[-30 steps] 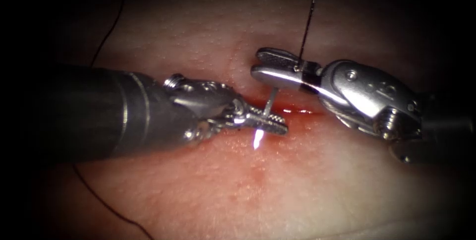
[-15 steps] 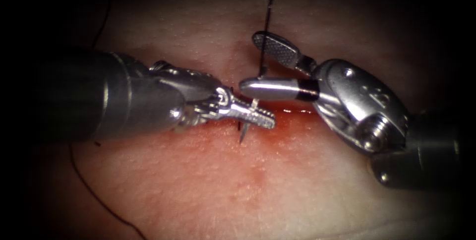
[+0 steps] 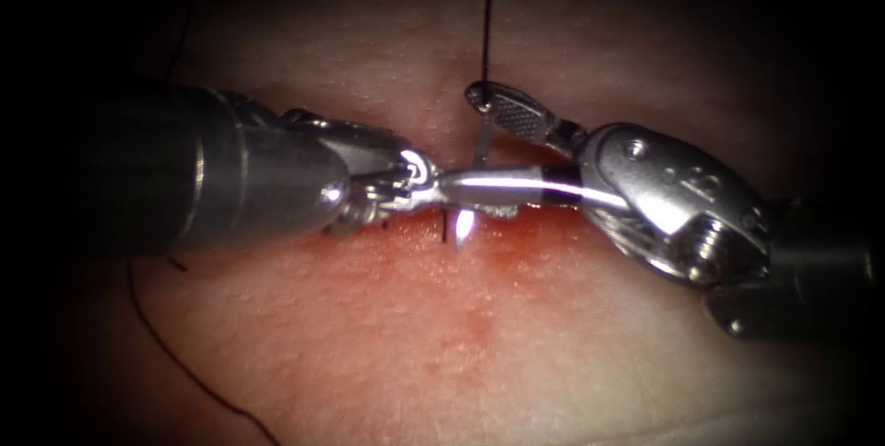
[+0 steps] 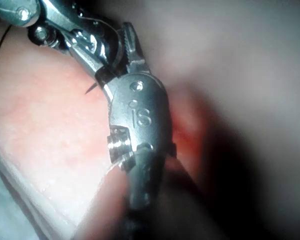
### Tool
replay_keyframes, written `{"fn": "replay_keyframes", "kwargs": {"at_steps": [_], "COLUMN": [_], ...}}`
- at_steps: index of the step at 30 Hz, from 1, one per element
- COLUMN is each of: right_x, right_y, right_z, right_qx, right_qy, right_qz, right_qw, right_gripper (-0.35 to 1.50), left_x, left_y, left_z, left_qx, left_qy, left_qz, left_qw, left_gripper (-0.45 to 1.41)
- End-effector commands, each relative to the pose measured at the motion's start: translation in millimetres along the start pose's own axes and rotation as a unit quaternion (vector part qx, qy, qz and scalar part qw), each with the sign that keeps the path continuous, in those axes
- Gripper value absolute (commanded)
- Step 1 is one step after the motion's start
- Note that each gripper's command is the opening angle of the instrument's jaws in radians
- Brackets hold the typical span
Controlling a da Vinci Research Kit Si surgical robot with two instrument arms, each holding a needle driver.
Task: Wound Closure
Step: Hand the needle to the right gripper.
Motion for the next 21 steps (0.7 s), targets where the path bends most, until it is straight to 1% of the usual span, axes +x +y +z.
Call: {"fn": "replay_keyframes", "kwargs": {"at_steps": [1,3,5,6,7,8,10,12,13,14,15,16,17,18,20,21], "right_x": [0.0,0.3,0.3,0.3,0.3,0.3,0.3,0.3,0.2,0.2,0.2,0.2,0.2,0.1,0.0,-0.1], "right_y": [0.0,0.0,0.1,0.1,0.1,0.2,0.3,0.3,0.3,0.2,0.2,0.1,0.1,0.1,0.1,0.2], "right_z": [0.8,0.9,1.0,1.0,1.0,1.1,1.2,1.3,1.4,1.4,1.4,1.4,1.4,1.4,1.4,1.3], "right_qx": [-0.002,-0.003,-0.004,-0.004,-0.004,-0.005,-0.005,-0.007,-0.008,-0.008,-0.008,-0.008,-0.008,-0.011,-0.018,-0.026], "right_qy": [-0.001,-0.002,-0.002,-0.002,-0.002,-0.001,-0.003,-0.003,-0.004,-0.006,-0.005,-0.007,-0.007,-0.01,-0.017,-0.02], "right_qz": [0.002,0.003,0.003,0.003,0.003,0.003,0.003,0.003,0.002,0.002,0.002,-0.001,-0.001,-0.003,-0.008,-0.011], "right_qw": [1.0,1.0,1.0,1.0,1.0,1.0,1.0,1.0,1.0,1.0,1.0,1.0,1.0,1.0,1.0,0.999], "right_gripper": [0.72,0.71,0.66,0.59,0.59,0.44,0.2,0.1,0.0,-0.03,-0.17,-0.25,-0.25,-0.35,-0.35,-0.35], "left_x": [0.2,0.1,0.0,0.0,0.0,-0.1,-0.1,-0.1,-0.2,-0.2,-0.2,-0.2,-0.2,-0.2,-0.2,-0.3], "left_y": [-0.4,-0.4,-0.4,-0.4,-0.4,-0.3,-0.2,0.0,0.1,0.1,0.0,0.0,0.0,0.1,0.1,0.1], "left_z": [0.5,0.4,0.3,0.3,0.3,0.3,0.4,0.4,0.4,0.4,0.4,0.4,0.4,0.4,0.3,0.2], "left_qx": [-0.001,-0.001,-0.001,-0.001,-0.001,0.0,0.001,0.001,0.002,0.002,0.002,0.002,0.002,0.002,0.001,0.001], "left_qy": [0.001,-0.001,-0.001,-0.001,-0.001,-0.001,-0.002,-0.001,-0.001,-0.001,-0.001,-0.001,-0.001,-0.001,-0.002,-0.002], "left_qz": [-0.001,0.005,0.008,0.008,0.008,0.011,0.014,0.016,0.016,0.016,0.016,0.016,0.016,0.019,0.022,0.034], "left_qw": [1.0,1.0,1.0,1.0,1.0,1.0,1.0,1.0,1.0,1.0,1.0,1.0,1.0,1.0,1.0,0.999], "left_gripper": [-0.45,-0.45,-0.45,-0.45,-0.45,-0.45,-0.45,-0.45,-0.45,-0.45,-0.45,-0.45,-0.45,-0.45,-0.45,-0.45]}}
